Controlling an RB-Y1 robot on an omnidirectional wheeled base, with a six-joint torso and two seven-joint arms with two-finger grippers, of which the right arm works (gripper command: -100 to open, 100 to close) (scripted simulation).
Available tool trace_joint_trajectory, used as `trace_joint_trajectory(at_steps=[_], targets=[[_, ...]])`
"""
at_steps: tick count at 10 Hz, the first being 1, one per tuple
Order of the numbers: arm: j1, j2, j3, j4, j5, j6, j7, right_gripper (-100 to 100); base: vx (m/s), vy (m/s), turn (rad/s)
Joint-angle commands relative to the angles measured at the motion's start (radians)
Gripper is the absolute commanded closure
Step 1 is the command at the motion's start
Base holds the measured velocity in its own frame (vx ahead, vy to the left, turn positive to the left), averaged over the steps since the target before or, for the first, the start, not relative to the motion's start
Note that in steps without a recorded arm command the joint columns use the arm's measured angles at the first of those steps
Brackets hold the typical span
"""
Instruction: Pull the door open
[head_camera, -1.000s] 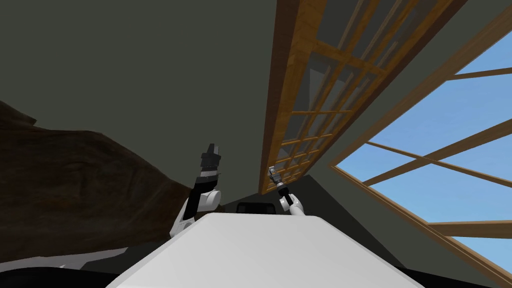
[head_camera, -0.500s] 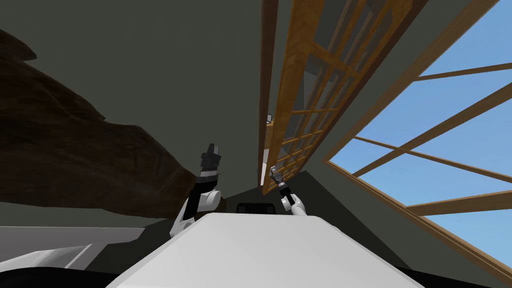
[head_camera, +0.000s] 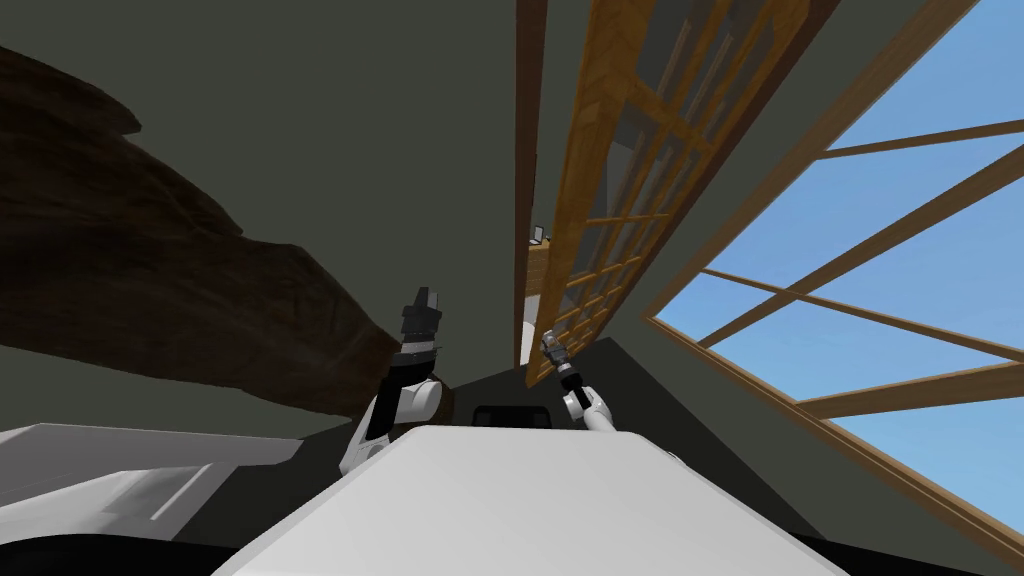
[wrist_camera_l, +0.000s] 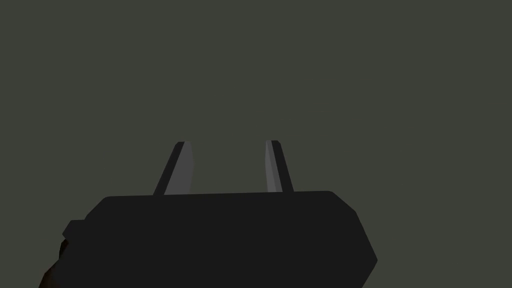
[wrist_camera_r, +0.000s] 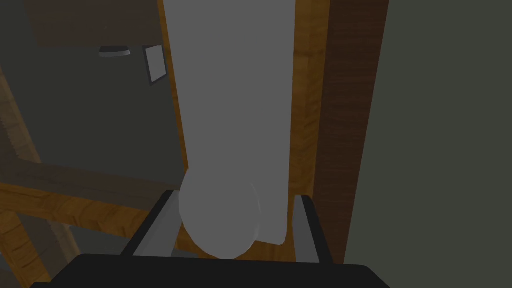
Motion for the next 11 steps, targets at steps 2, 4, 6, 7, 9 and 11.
trace_joint_trajectory(at_steps=[2, 4, 6, 7, 9, 11], targets=[[0.009, 0.021, 0.018, 0.021, 0.006, -0.002, -0.007, 100, -0.142, -0.013, 0.007], [0.01, 0.016, 0.022, 0.02, -0.003, -0.001, -0.03, 100, -0.136, -0.017, 0.016], [0.011, 0.014, 0.023, 0.019, -0.007, -0.001, -0.039, 100, -0.116, -0.041, 0.027], [0.011, 0.014, 0.023, -0.022, -0.007, -0.001, -0.039, 100, -0.048, -0.019, -0.005], [0.011, 0.014, 0.023, 0.019, -0.007, -0.001, -0.039, 100, 0.005, 0.001, 0.014], [0.011, 0.014, 0.023, 0.019, -0.007, -0.001, -0.039, 100, 0.003, 0.003, -0.016]])
